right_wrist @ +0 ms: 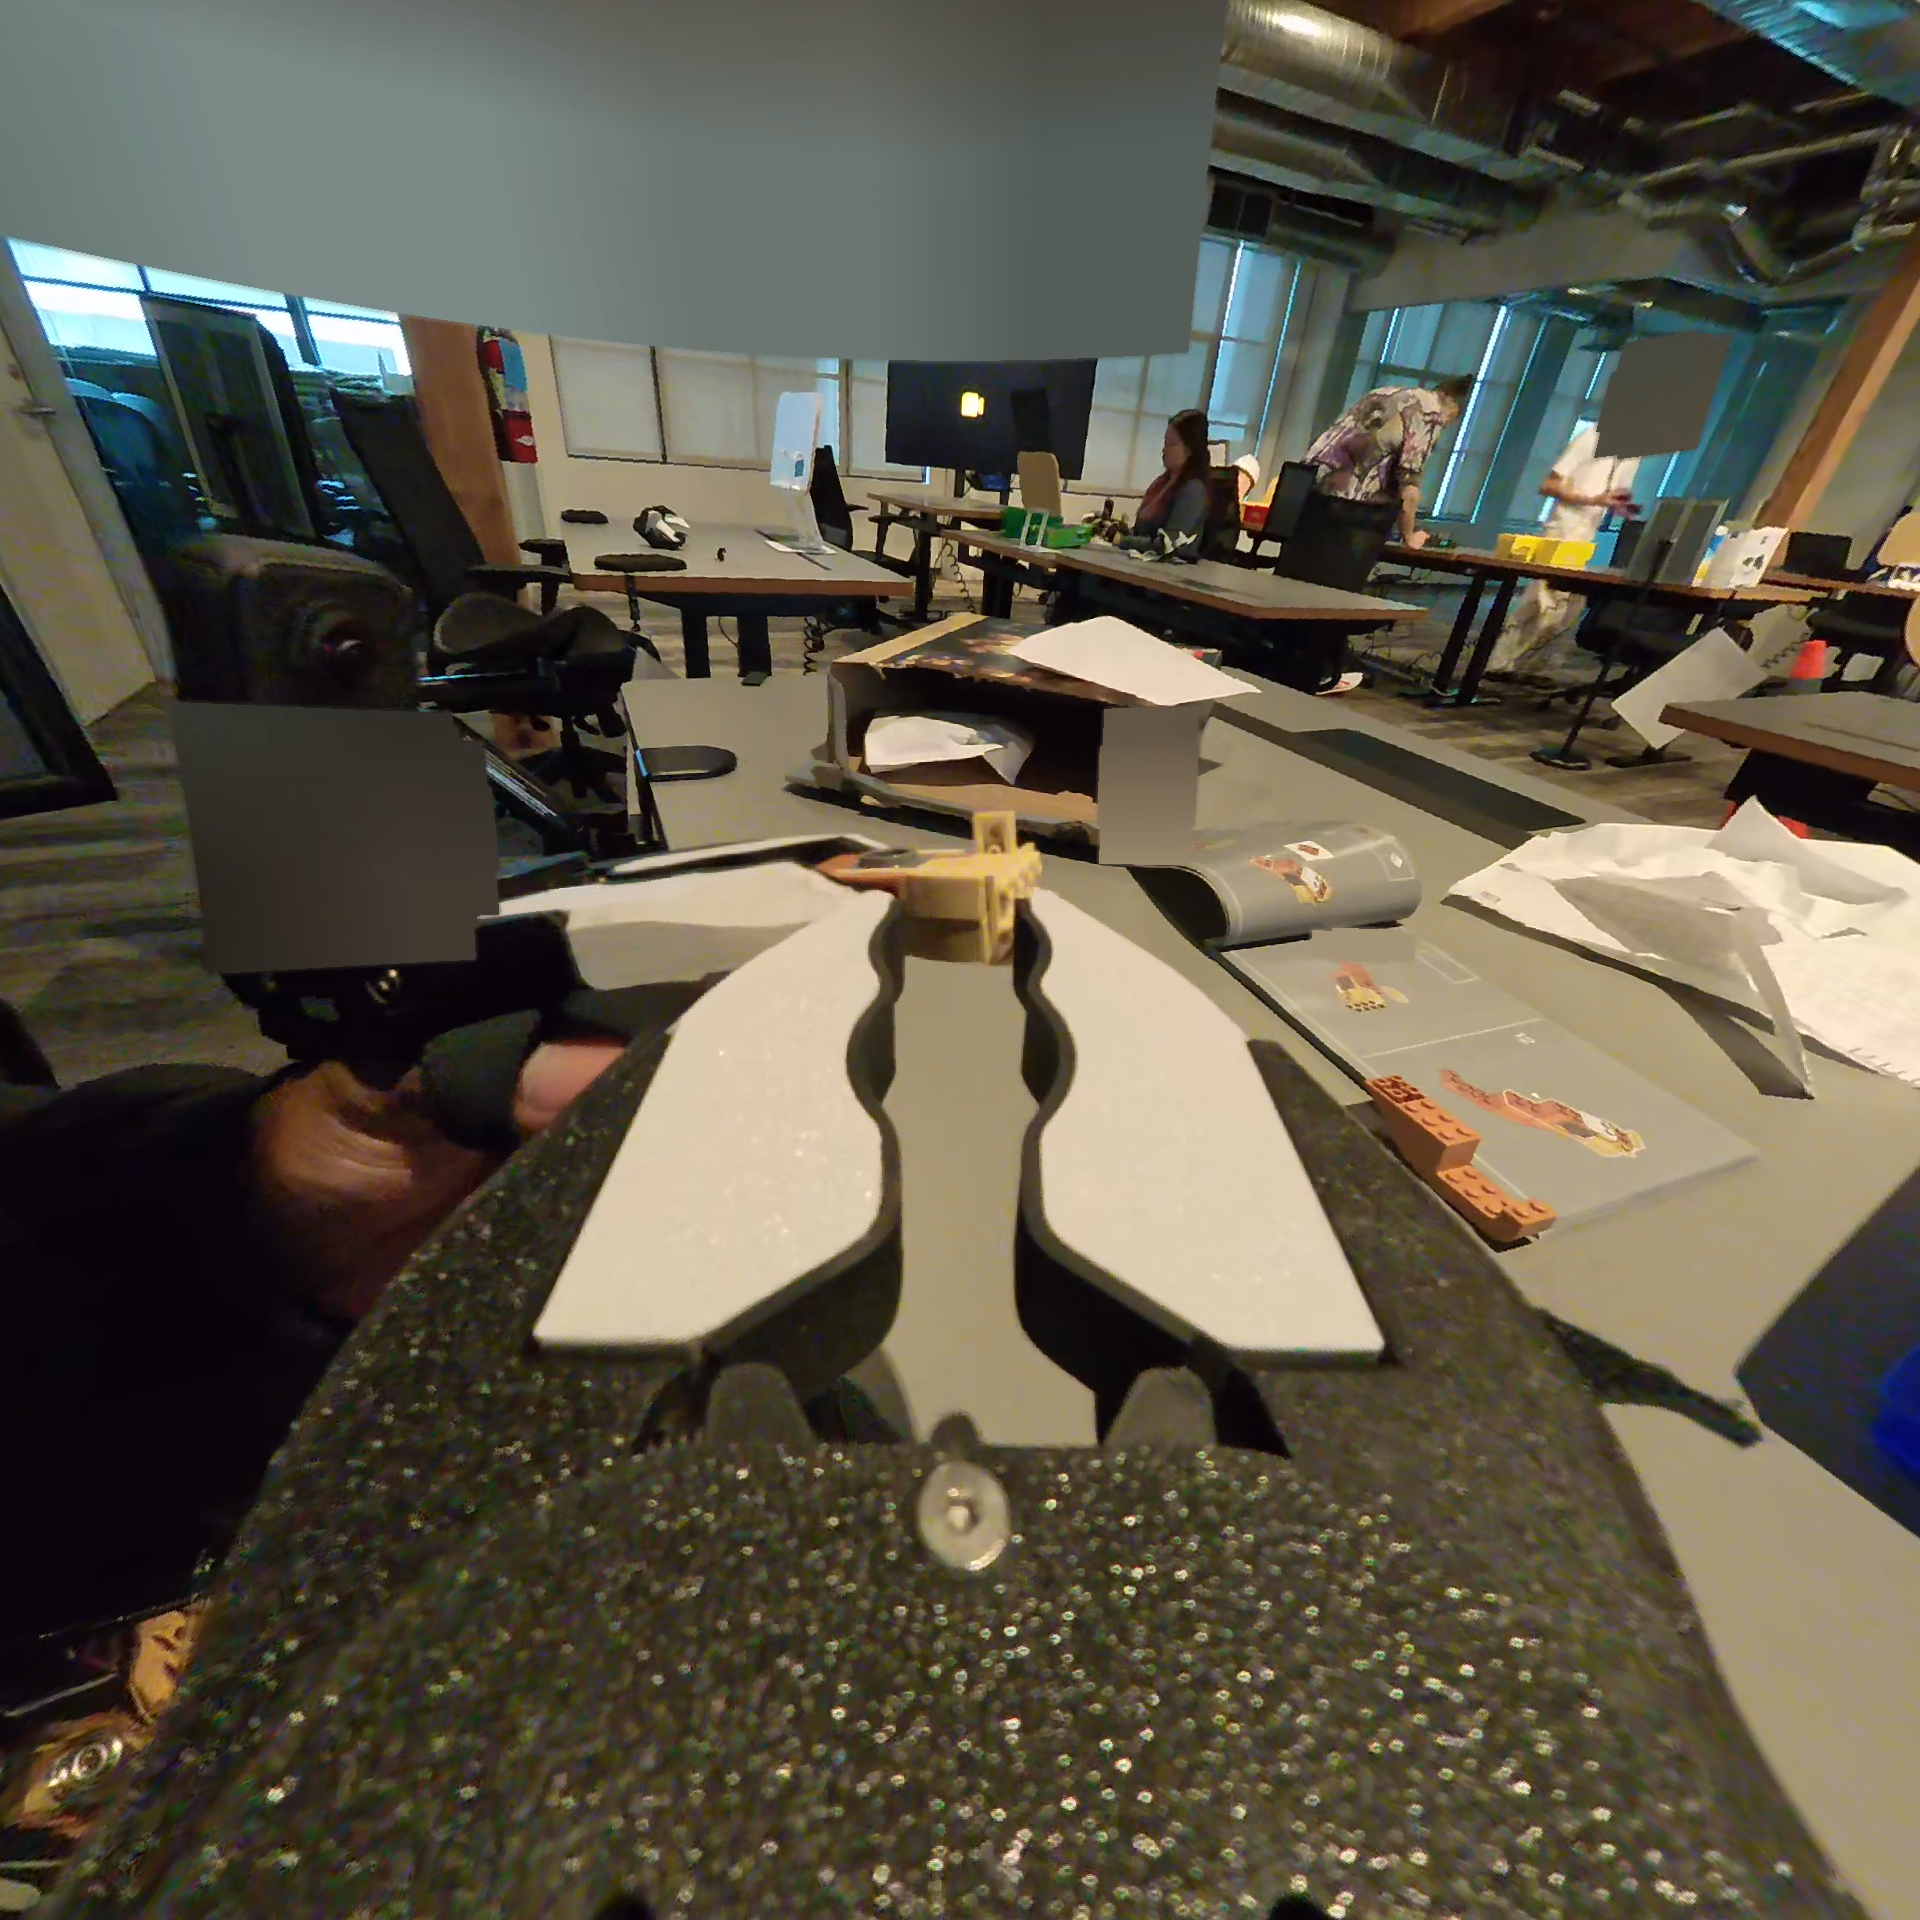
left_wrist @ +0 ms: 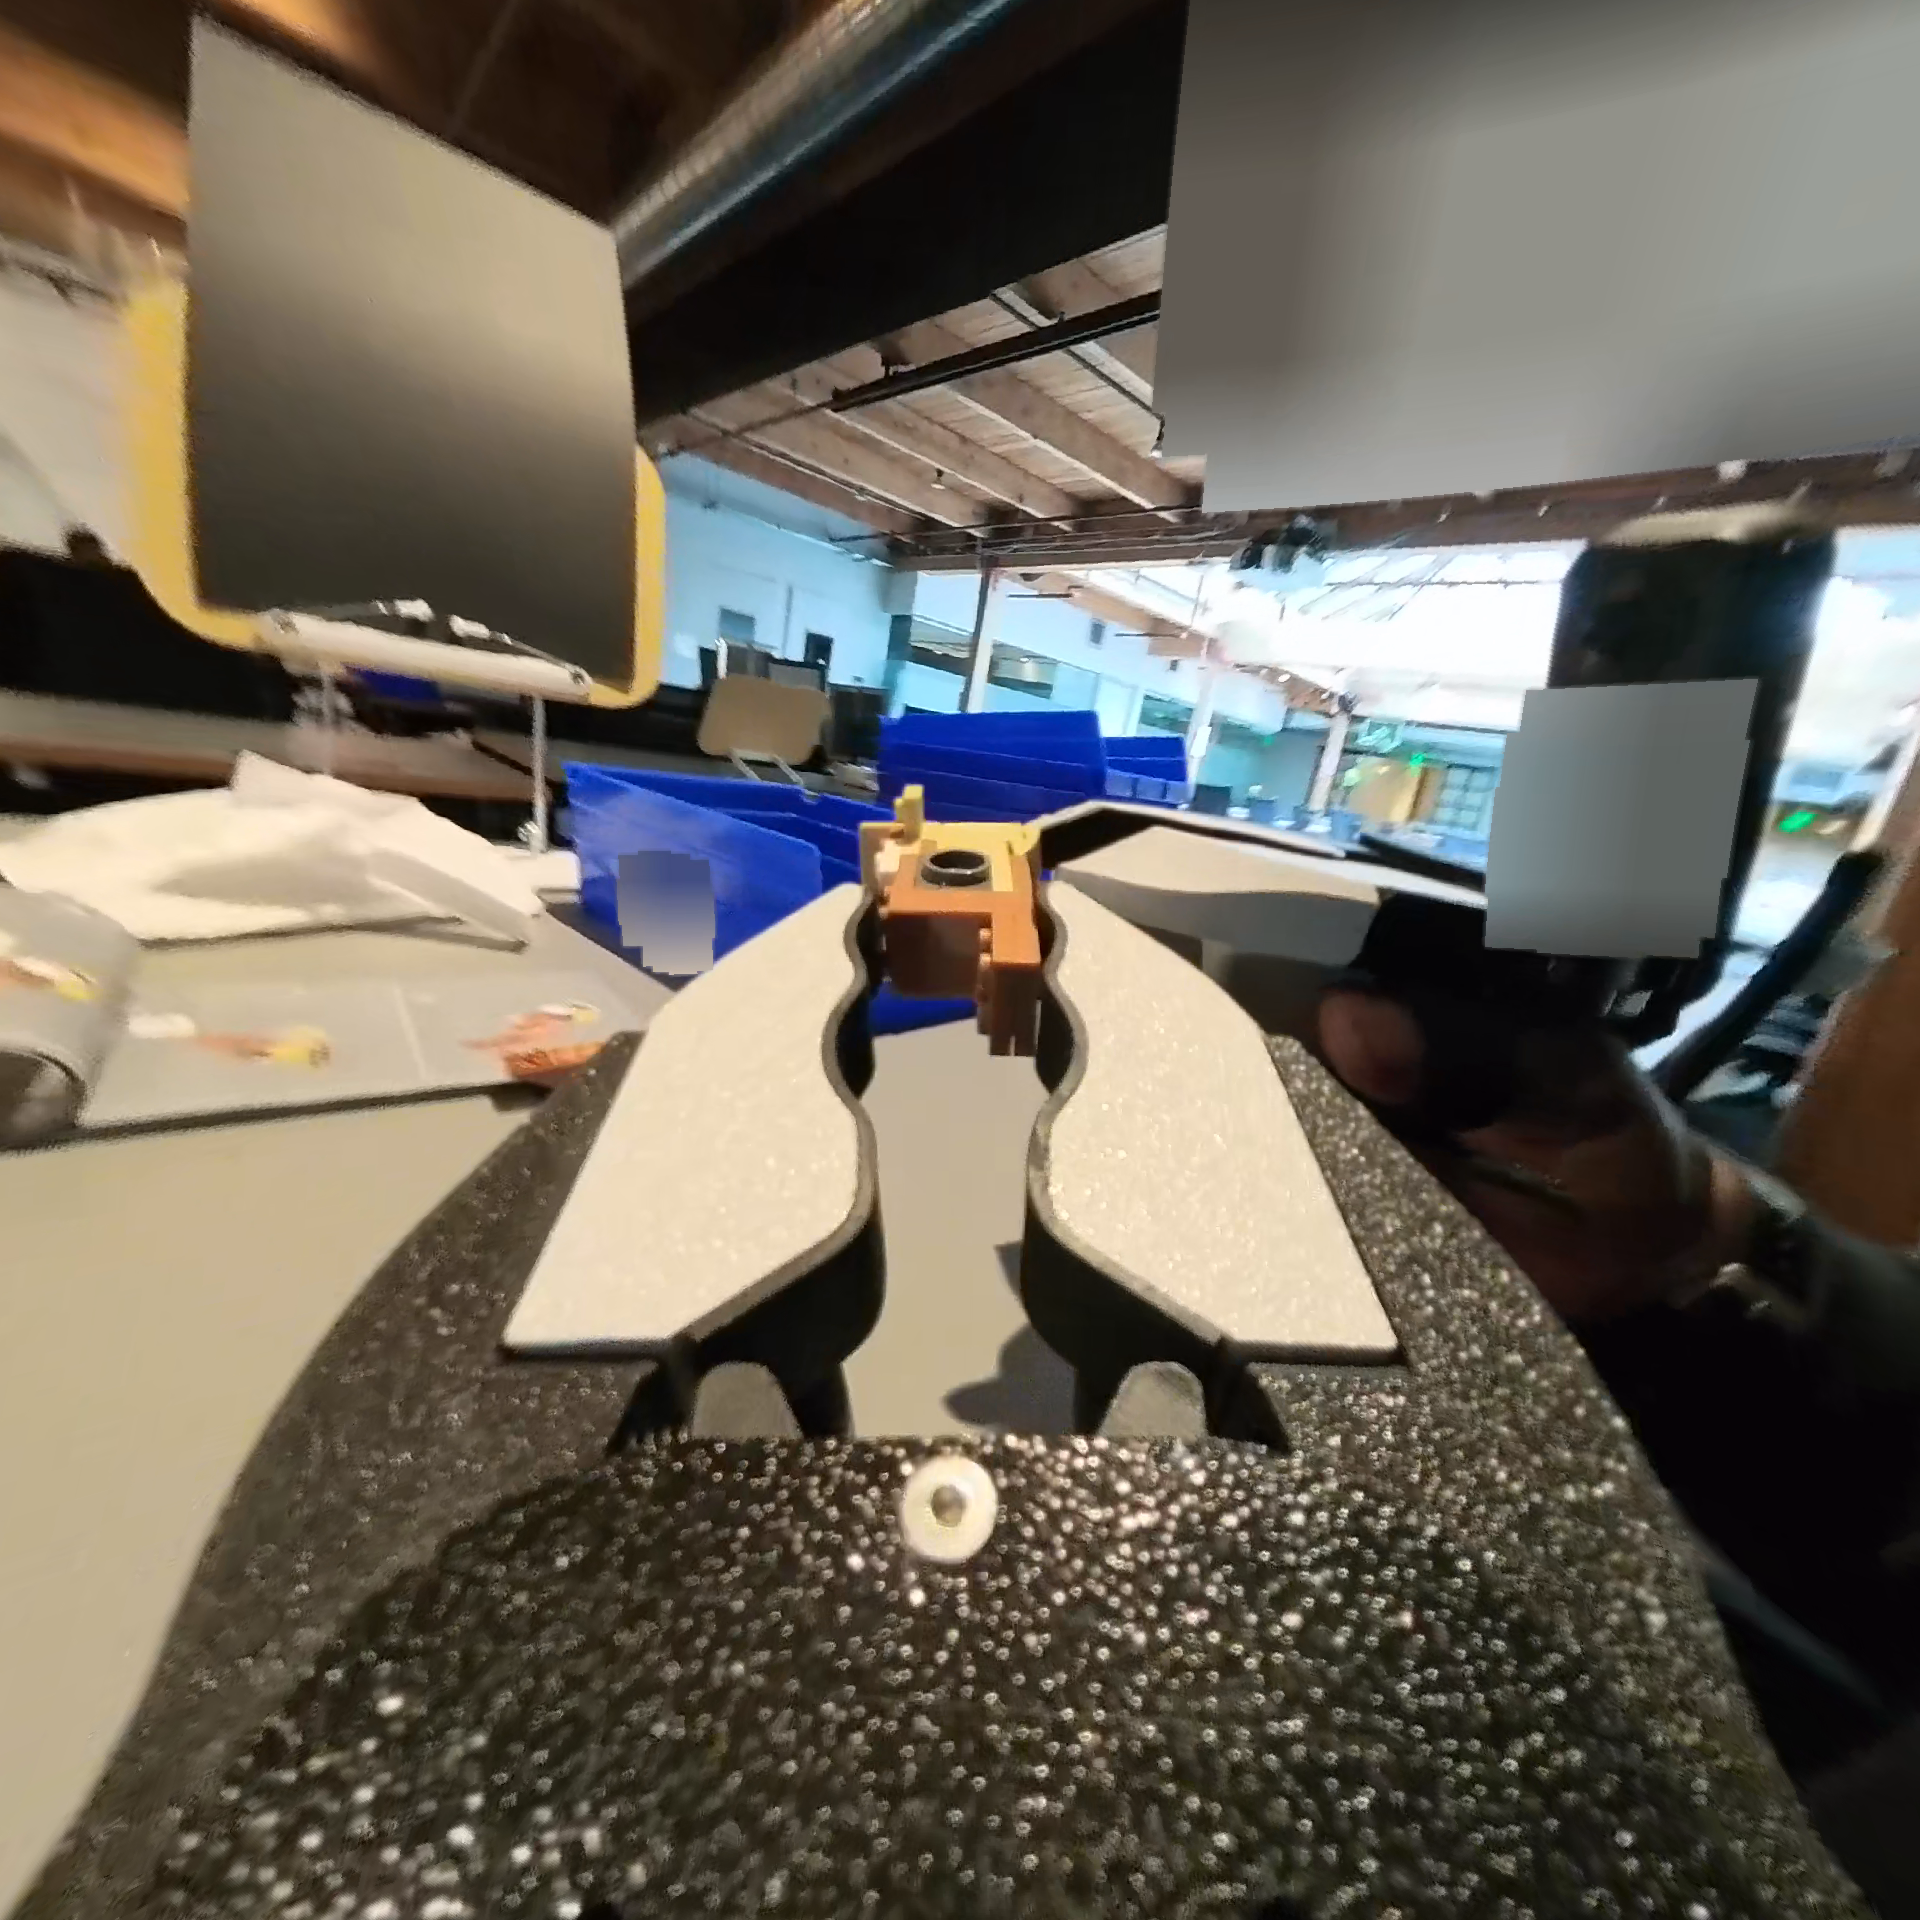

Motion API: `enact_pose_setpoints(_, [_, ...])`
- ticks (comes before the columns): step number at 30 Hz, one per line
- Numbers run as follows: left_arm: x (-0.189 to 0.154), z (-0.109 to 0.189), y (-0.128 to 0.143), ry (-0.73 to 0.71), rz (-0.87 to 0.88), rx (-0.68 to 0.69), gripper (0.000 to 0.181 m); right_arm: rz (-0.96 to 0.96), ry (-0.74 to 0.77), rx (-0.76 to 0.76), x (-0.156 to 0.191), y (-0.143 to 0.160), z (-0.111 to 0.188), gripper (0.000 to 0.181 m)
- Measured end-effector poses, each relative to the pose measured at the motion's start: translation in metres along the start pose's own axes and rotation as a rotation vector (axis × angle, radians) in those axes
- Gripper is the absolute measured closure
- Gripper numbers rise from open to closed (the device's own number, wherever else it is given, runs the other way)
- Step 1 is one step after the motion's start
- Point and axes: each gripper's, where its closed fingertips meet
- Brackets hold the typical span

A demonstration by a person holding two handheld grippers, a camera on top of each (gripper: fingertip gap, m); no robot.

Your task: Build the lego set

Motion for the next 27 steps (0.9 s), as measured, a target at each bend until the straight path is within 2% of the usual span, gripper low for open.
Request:
enact_pose_setpoints(4, [0.009, -0.001, 0.001, 0.022, 0.229, 0.017, 0.155, 0.028, -0.011, -0.019, 0.001, -0.001, 0.002, 0.161])
enact_pose_setpoints(10, [0.026, 0.0, 0.003, 0.096, 0.71, 0.061, 0.155, 0.215, -0.004, 0.042, 0.001, 0.01, 0.004, 0.162])
enact_pose_setpoints(13, [0.029, 0.0, 0.006, 0.114, 0.839, 0.074, 0.155, 0.266, 0.006, 0.068, 0.0, 0.015, 0.003, 0.162])
enact_pose_setpoints(20, [0.027, 0.0, 0.004, 0.145, 0.851, 0.065, 0.155, 0.17, 0.013, 0.08, -0.005, 0.02, -0.002, 0.16])
enact_pose_setpoints(24, [0.023, 0.001, 0.0, 0.187, 0.811, 0.034, 0.155, -0.007, -0.017, 0.029, -0.008, 0.017, -0.003, 0.154])
enact_pose_setpoints(27, [0.019, 0.001, -0.002, 0.209, 0.708, 0.016, 0.155, -0.162, -0.089, -0.04, -0.007, 0.01, -0.002, 0.144])
Point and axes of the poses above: each gripper's, where its closed fingertips meet, z back along the fingers, y out of its underside, x = y × z across the jaws, and after that the axes turned 14 degrees about z, right-handed
